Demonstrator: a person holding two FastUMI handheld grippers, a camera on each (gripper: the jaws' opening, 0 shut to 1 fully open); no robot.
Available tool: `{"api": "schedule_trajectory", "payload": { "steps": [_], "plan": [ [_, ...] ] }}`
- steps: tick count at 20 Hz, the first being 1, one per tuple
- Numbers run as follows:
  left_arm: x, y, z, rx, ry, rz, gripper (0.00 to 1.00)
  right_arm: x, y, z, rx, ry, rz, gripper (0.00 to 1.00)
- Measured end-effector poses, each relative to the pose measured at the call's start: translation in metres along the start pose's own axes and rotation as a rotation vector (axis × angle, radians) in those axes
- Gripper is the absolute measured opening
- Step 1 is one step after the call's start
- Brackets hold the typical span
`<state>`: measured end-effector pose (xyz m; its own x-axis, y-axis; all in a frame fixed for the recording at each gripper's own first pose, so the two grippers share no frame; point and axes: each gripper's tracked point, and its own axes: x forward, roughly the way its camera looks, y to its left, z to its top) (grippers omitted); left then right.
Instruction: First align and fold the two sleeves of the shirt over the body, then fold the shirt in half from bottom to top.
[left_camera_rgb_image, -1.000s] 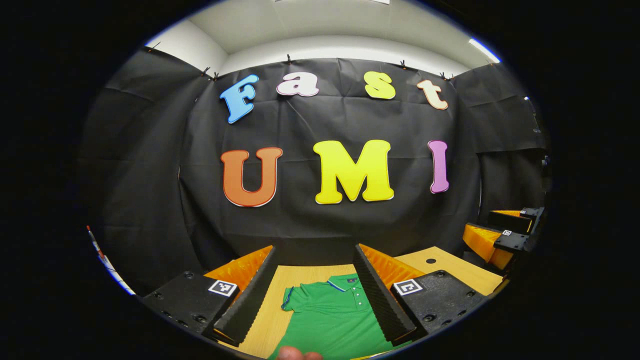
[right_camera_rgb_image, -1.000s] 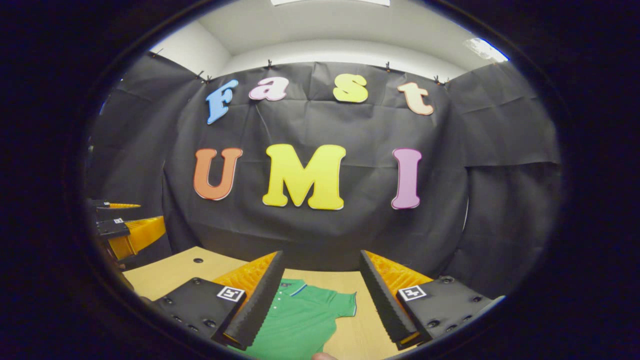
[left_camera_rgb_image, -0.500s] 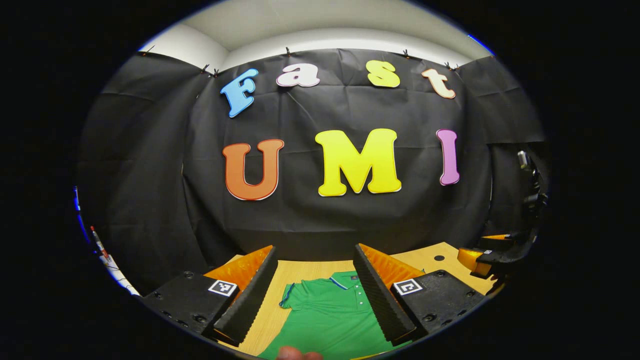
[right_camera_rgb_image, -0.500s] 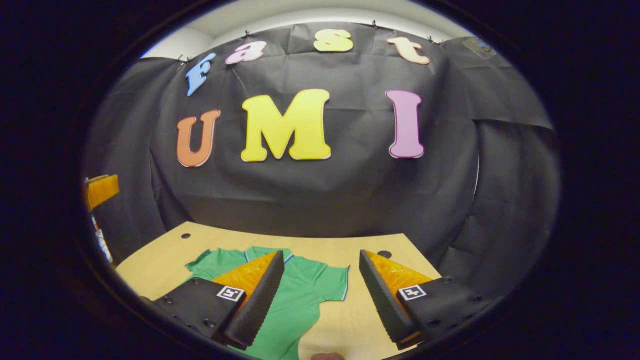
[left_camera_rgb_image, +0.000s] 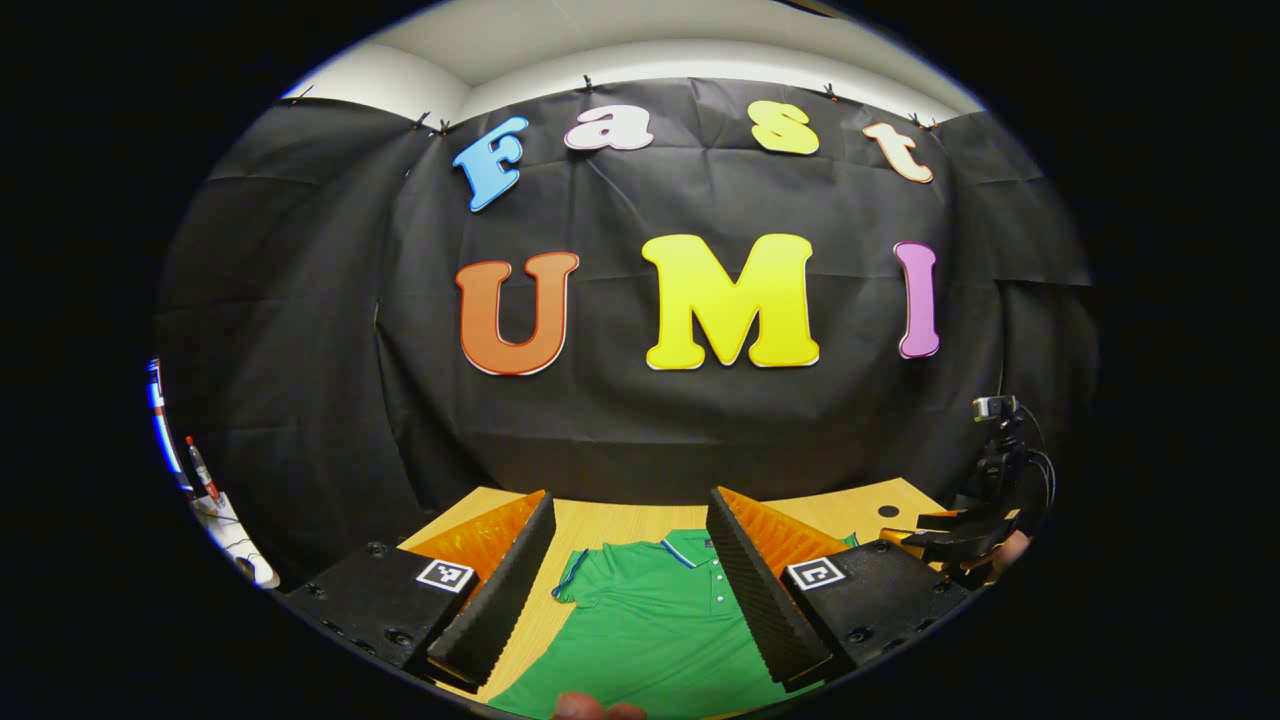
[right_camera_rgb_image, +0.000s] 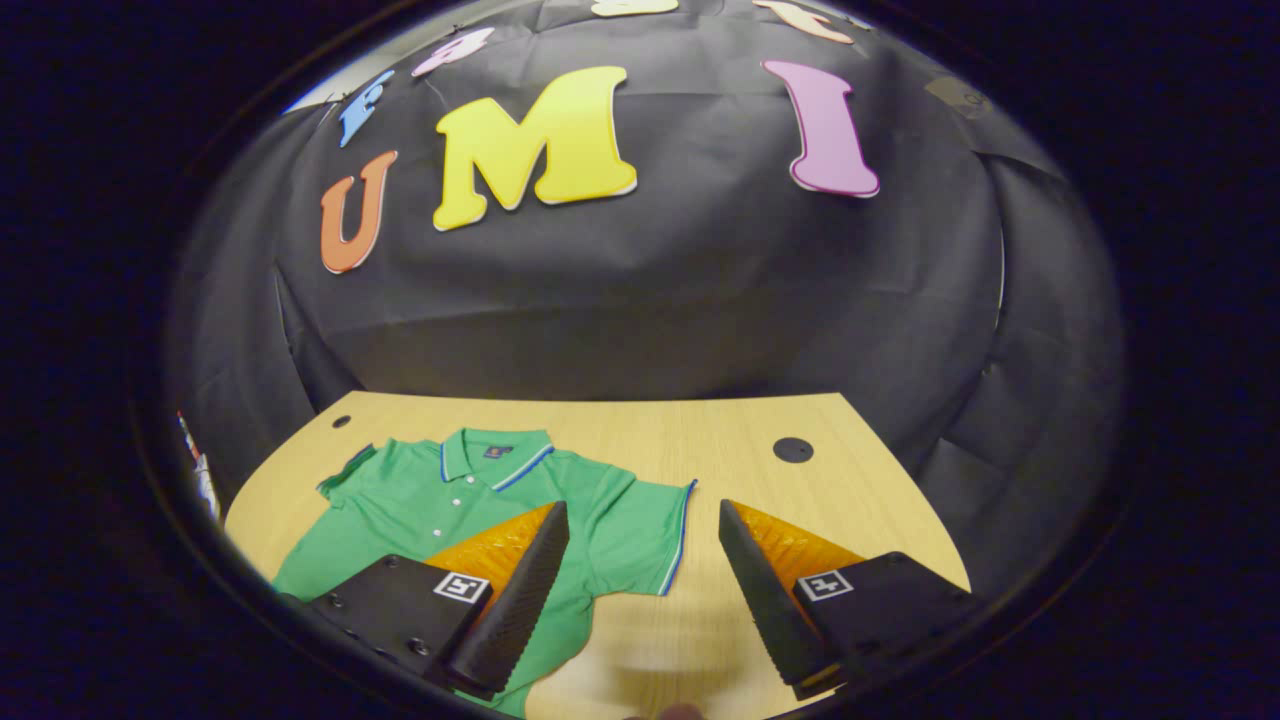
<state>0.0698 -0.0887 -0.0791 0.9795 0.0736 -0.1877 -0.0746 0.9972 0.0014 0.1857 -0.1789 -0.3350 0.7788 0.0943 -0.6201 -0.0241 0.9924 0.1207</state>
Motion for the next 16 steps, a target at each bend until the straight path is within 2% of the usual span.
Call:
{"api": "schedule_trajectory", "payload": {
  "steps": [1, 2, 7, 12, 14, 15, 16],
  "plan": [
    [-0.002, 0.001, -0.007, -0.006, 0.018, 0.009, 0.98, 0.014, -0.001, -0.008, 0.002, 0.031, 0.016, 0.96],
    [-0.002, 0.000, -0.012, -0.008, 0.034, 0.010, 0.98, 0.028, -0.002, -0.015, 0.013, 0.058, 0.029, 0.94],
    [-0.004, 0.003, -0.024, 0.017, 0.078, 0.034, 0.98, 0.090, -0.018, -0.036, 0.086, 0.152, 0.013, 0.96],
    [-0.002, 0.004, -0.036, 0.020, 0.120, 0.053, 0.98, 0.123, -0.011, -0.048, 0.099, 0.200, 0.015, 0.98],
    [0.000, 0.003, -0.035, 0.026, 0.123, 0.055, 0.98, 0.128, -0.010, -0.062, 0.079, 0.247, -0.009, 0.75],
    [0.002, 0.003, -0.037, 0.029, 0.126, 0.055, 0.98, 0.126, -0.011, -0.062, 0.060, 0.249, -0.009, 0.60],
    [0.002, 0.003, -0.037, 0.032, 0.128, 0.057, 0.98, 0.131, -0.012, -0.063, 0.051, 0.254, -0.011, 0.60]
  ]
}}
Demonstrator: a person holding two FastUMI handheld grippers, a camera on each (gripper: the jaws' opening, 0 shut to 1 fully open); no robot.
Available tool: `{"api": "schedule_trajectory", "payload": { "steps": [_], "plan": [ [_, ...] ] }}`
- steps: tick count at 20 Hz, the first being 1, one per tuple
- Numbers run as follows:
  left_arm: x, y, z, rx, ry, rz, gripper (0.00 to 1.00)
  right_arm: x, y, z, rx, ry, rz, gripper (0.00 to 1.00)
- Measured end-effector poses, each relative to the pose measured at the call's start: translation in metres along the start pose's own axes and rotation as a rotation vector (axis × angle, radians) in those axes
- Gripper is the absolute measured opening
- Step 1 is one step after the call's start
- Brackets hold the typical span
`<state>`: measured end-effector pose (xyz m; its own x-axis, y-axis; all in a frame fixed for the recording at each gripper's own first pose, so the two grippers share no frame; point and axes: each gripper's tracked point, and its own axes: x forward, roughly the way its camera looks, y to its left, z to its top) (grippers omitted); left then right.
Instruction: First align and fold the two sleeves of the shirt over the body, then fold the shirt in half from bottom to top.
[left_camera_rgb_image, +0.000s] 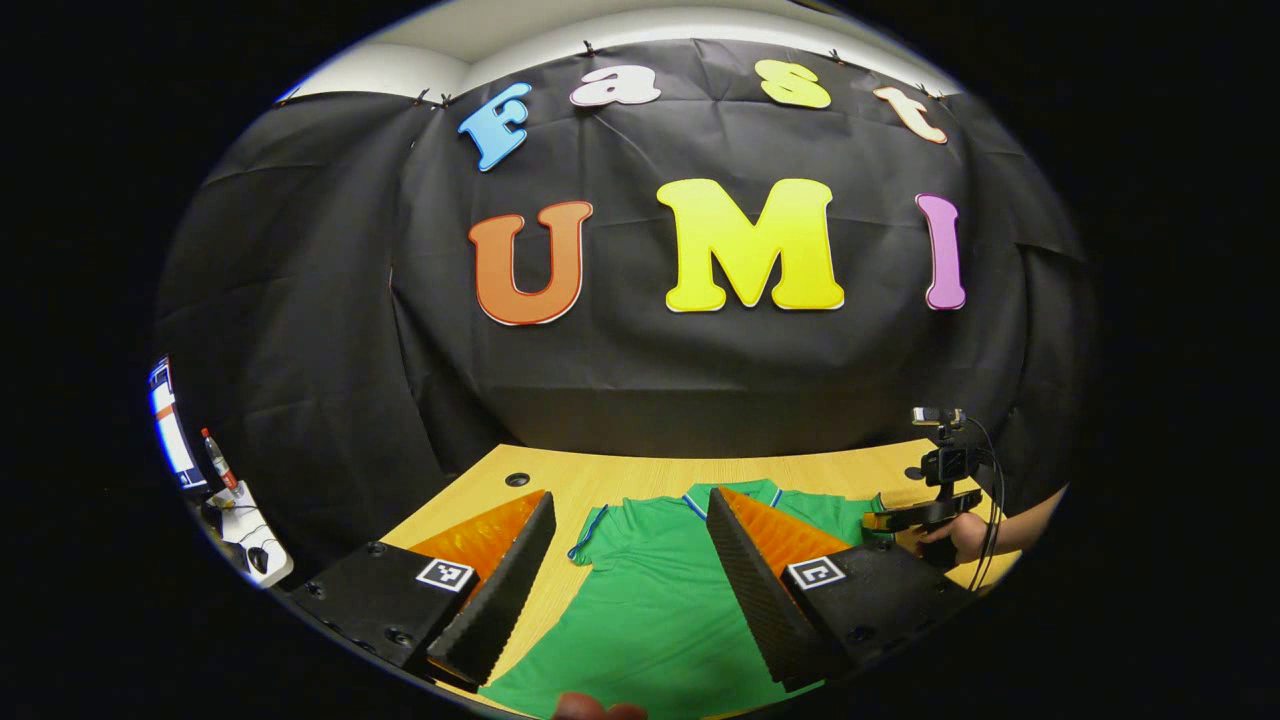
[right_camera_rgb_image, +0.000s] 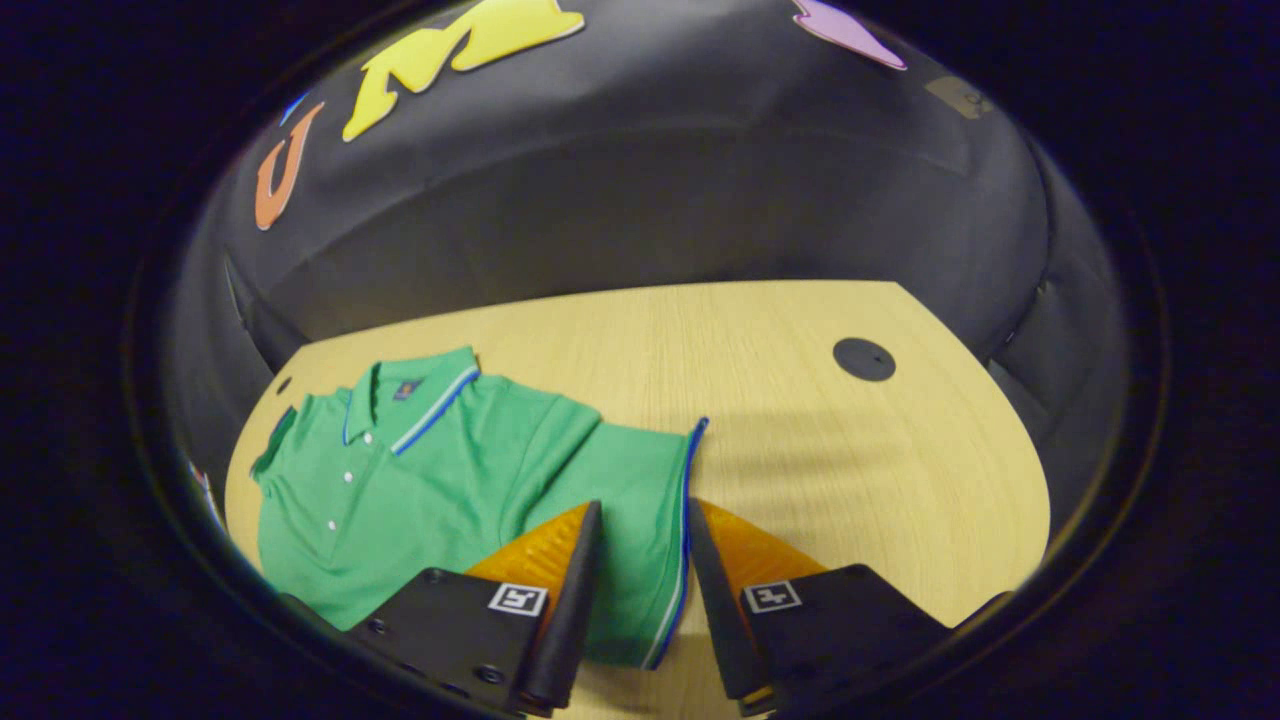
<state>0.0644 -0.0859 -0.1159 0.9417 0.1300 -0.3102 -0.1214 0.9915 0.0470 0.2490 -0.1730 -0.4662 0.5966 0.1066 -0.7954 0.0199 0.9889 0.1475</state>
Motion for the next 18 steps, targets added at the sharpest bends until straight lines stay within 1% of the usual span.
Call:
{"api": "schedule_trajectory", "payload": {
  "steps": [1, 2, 4, 5, 7, 8, 11, 15, 17, 18],
  "plan": [
    [0.001, 0.002, 0.000, 0.001, 0.001, 0.002, 0.98, 0.000, -0.001, -0.001, -0.010, -0.006, -0.010, 0.45],
    [0.001, 0.002, 0.000, 0.001, 0.001, 0.002, 0.98, 0.003, -0.007, -0.001, -0.014, -0.003, -0.031, 0.52],
    [0.000, 0.005, 0.000, -0.003, 0.004, 0.007, 0.98, -0.001, -0.008, 0.003, 0.040, -0.013, -0.011, 0.11],
    [0.001, 0.006, -0.001, -0.007, 0.004, 0.011, 0.98, -0.003, -0.008, 0.004, 0.061, -0.011, 0.000, 0.01],
    [0.001, 0.010, -0.003, -0.012, 0.007, 0.019, 0.98, -0.002, -0.010, 0.002, 0.054, -0.007, -0.002, 0.03],
    [-0.001, 0.012, -0.003, -0.012, 0.005, 0.024, 0.98, -0.006, -0.006, 0.008, 0.056, -0.020, 0.014, 0.05],
    [-0.001, 0.018, -0.006, -0.025, 0.004, 0.030, 0.98, -0.025, 0.008, 0.031, 0.085, -0.074, 0.047, 0.03],
    [-0.002, 0.026, -0.002, -0.052, -0.002, 0.037, 0.98, -0.040, 0.034, 0.050, 0.128, -0.089, 0.092, 0.05],
    [-0.004, 0.031, -0.002, -0.059, -0.011, 0.043, 0.98, -0.045, 0.058, 0.059, 0.133, -0.100, 0.139, 0.03],
    [-0.006, 0.034, -0.004, -0.064, -0.007, 0.048, 0.98, -0.044, 0.069, 0.061, 0.129, -0.096, 0.148, 0.03]
  ]
}}
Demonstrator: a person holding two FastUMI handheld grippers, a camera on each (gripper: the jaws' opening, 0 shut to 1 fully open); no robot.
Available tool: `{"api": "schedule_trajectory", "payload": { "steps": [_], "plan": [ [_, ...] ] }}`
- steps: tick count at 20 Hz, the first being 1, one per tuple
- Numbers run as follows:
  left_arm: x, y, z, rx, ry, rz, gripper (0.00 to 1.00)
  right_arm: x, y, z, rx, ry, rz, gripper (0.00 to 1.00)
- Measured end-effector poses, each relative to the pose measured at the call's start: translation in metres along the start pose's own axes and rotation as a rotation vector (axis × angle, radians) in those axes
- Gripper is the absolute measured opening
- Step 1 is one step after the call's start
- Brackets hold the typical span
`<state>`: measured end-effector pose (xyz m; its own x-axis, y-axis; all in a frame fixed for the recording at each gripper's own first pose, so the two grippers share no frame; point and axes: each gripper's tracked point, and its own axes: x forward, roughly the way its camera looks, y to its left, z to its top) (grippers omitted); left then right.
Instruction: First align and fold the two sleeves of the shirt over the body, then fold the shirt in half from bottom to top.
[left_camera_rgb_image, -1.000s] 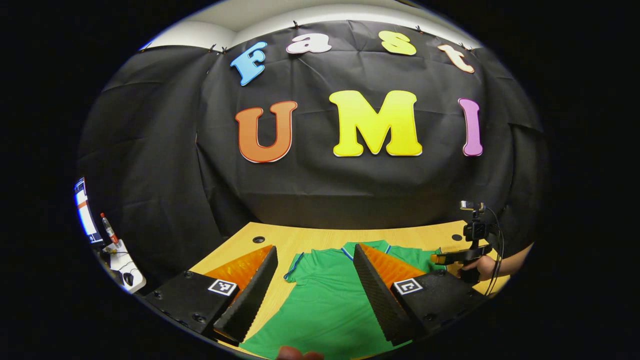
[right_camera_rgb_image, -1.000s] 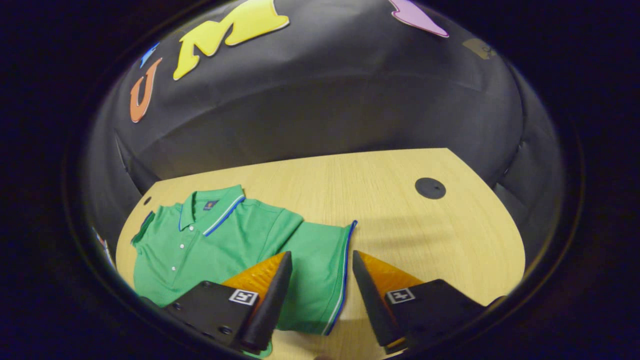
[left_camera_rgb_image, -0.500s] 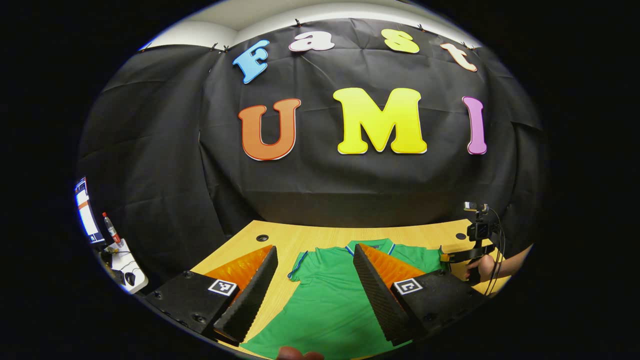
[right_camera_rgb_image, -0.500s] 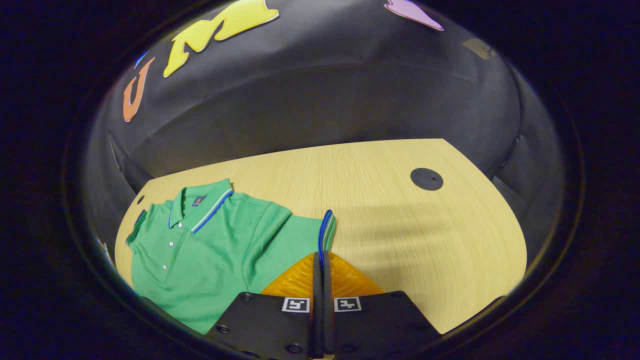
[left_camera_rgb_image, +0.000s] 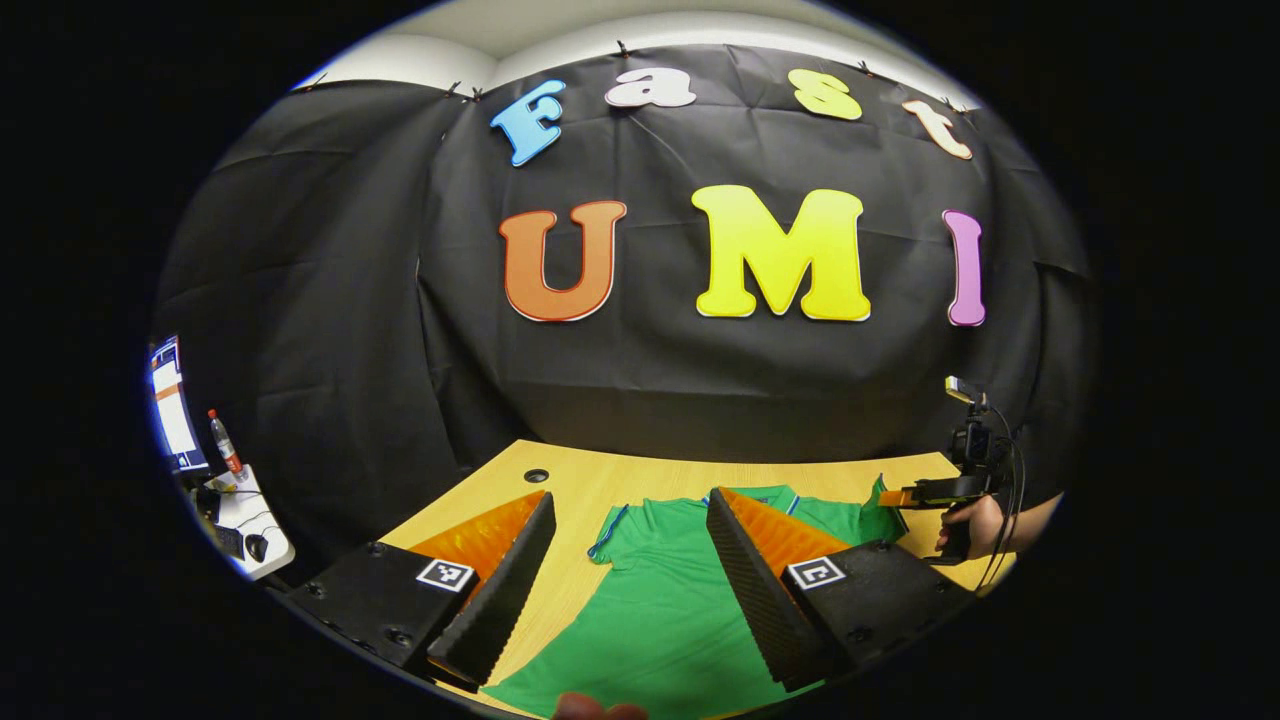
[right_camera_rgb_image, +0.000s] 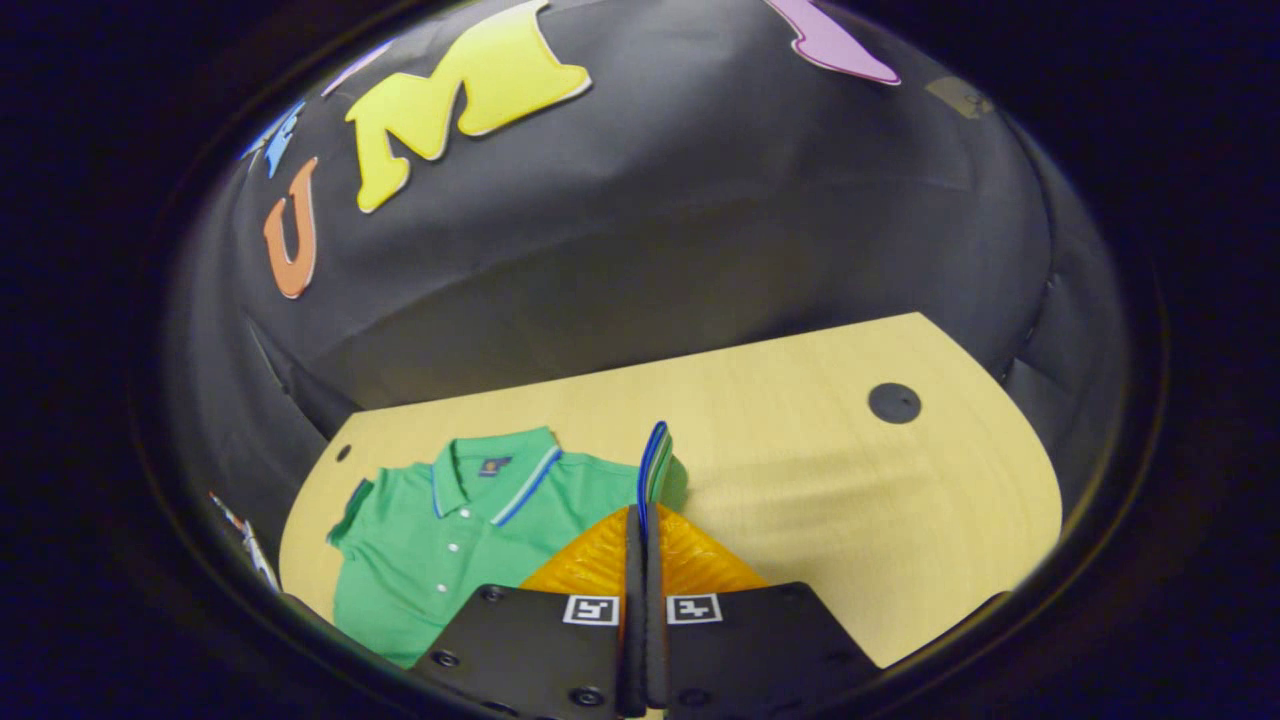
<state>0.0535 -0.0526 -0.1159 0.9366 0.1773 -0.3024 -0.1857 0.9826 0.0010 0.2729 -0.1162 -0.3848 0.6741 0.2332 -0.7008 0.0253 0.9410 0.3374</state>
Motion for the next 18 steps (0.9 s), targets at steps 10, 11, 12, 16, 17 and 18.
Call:
{"api": "schedule_trajectory", "payload": {
  "steps": [10, 11, 12, 16, 17, 18],
  "plan": [
    [-0.023, 0.054, -0.006, -0.039, 0.015, 0.096, 0.98, 0.041, 0.107, -0.031, -0.030, 0.054, 0.069, 0.00],
    [-0.025, 0.060, -0.008, -0.045, 0.017, 0.108, 0.98, 0.045, 0.115, -0.036, -0.043, 0.062, 0.067, 0.00],
    [-0.027, 0.065, -0.009, -0.049, 0.019, 0.119, 0.98, 0.051, 0.121, -0.041, -0.054, 0.070, 0.060, 0.00],
    [-0.038, 0.084, -0.008, -0.049, 0.026, 0.149, 0.98, 0.071, 0.136, -0.054, -0.076, 0.092, 0.034, 0.00],
    [-0.039, 0.089, -0.004, -0.042, 0.021, 0.155, 0.98, 0.075, 0.141, -0.059, -0.067, 0.103, 0.039, 0.01],
    [-0.040, 0.093, -0.003, -0.036, 0.018, 0.158, 0.98, 0.075, 0.145, -0.061, -0.060, 0.108, 0.043, 0.09]
  ]
}}
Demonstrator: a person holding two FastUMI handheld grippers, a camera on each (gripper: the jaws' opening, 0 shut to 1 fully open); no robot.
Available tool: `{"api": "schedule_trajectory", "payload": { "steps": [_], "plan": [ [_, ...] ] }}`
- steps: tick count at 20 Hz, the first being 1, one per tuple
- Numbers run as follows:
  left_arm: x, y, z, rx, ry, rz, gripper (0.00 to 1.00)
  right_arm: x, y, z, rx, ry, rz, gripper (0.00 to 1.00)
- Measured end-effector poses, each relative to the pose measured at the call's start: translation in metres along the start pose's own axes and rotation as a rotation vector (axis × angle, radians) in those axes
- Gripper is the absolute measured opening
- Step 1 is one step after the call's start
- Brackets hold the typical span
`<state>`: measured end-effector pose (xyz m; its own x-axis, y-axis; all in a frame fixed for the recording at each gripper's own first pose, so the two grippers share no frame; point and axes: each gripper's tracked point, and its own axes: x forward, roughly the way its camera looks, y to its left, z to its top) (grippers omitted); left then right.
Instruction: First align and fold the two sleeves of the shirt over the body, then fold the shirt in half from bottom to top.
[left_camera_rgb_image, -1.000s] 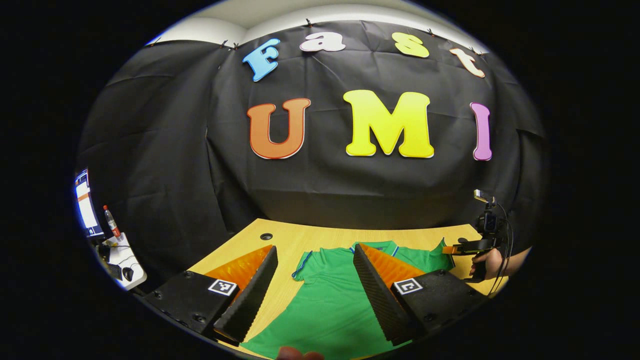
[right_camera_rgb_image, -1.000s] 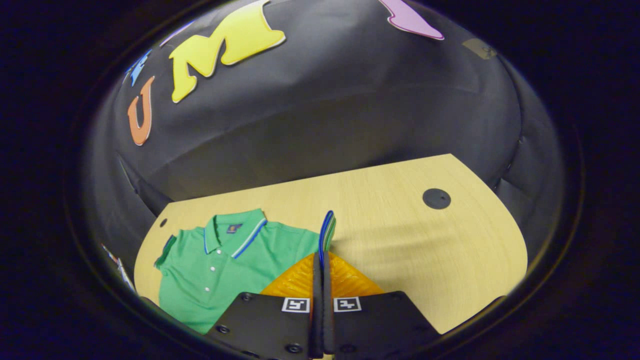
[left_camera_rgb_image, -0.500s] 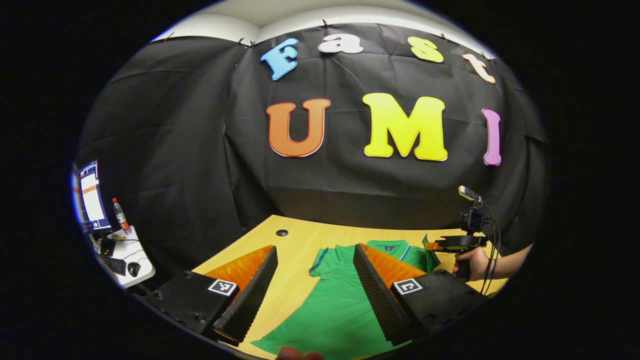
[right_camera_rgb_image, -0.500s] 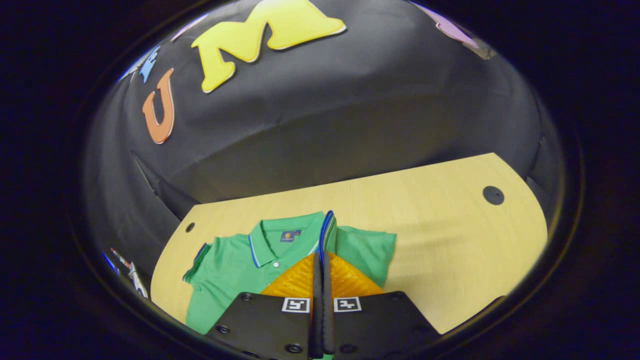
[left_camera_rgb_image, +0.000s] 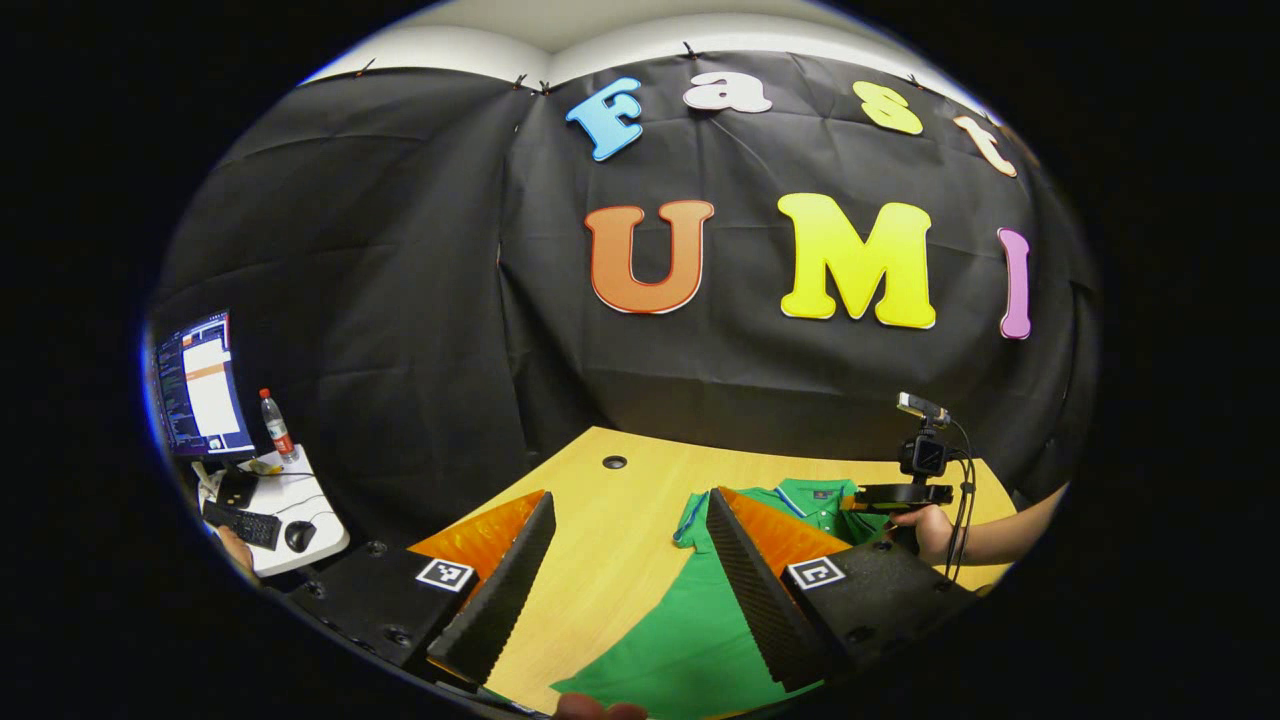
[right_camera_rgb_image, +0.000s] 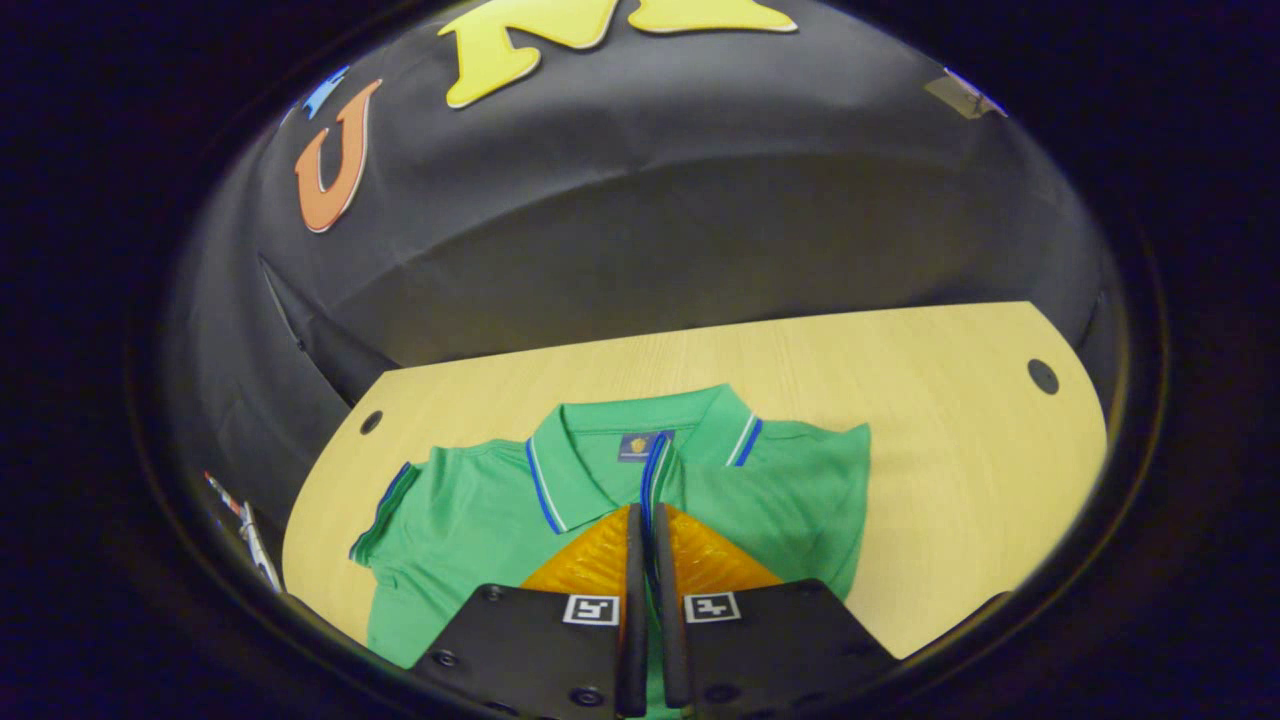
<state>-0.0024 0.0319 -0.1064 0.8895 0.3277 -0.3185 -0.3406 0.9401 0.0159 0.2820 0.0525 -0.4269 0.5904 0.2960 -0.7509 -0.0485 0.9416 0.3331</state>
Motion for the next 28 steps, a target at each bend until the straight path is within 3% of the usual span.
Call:
{"api": "schedule_trajectory", "payload": {
  "steps": [2, 4, 5, 8, 11, 12, 13, 14, 16, 22, 28],
  "plan": [
    [-0.001, 0.006, 0.003, 0.004, -0.005, 0.004, 0.98, -0.005, 0.011, 0.003, -0.017, -0.010, 0.014, 0.27],
    [0.001, 0.005, 0.005, -0.009, -0.006, -0.009, 0.98, -0.018, 0.016, 0.013, -0.045, -0.042, 0.018, 0.58],
    [0.002, 0.005, 0.004, -0.009, -0.011, -0.017, 0.98, -0.027, 0.017, 0.019, -0.053, -0.066, 0.012, 0.78],
    [0.007, 0.002, 0.007, -0.025, -0.027, -0.065, 0.98, -0.060, 0.021, 0.036, -0.076, -0.121, 0.007, 0.87],
    [0.028, -0.006, 0.008, -0.051, -0.022, -0.140, 0.98, -0.108, 0.034, 0.042, -0.097, -0.155, 0.033, 0.84],
    [0.036, -0.008, 0.010, -0.066, -0.020, -0.164, 0.98, -0.126, 0.036, 0.044, -0.120, -0.170, 0.035, 0.90],
    [0.044, -0.009, 0.006, -0.077, -0.015, -0.184, 0.98, -0.145, 0.037, 0.046, -0.144, -0.184, 0.040, 0.90],
    [0.052, -0.011, 0.004, -0.083, -0.009, -0.203, 0.98, -0.165, 0.039, 0.048, -0.163, -0.203, 0.044, 0.84],
    [0.069, -0.015, -0.002, -0.077, 0.004, -0.242, 0.98, -0.203, 0.039, 0.055, -0.184, -0.250, 0.036, 0.94],
    [0.136, -0.051, -0.038, -0.003, 0.059, -0.369, 0.98, -0.292, 0.028, 0.052, -0.228, -0.328, -0.005, 0.92],
    [0.207, -0.088, -0.084, 0.006, 0.143, -0.433, 0.97, -0.338, 0.012, 0.036, -0.273, -0.351, -0.074, 0.94]
  ]
}}
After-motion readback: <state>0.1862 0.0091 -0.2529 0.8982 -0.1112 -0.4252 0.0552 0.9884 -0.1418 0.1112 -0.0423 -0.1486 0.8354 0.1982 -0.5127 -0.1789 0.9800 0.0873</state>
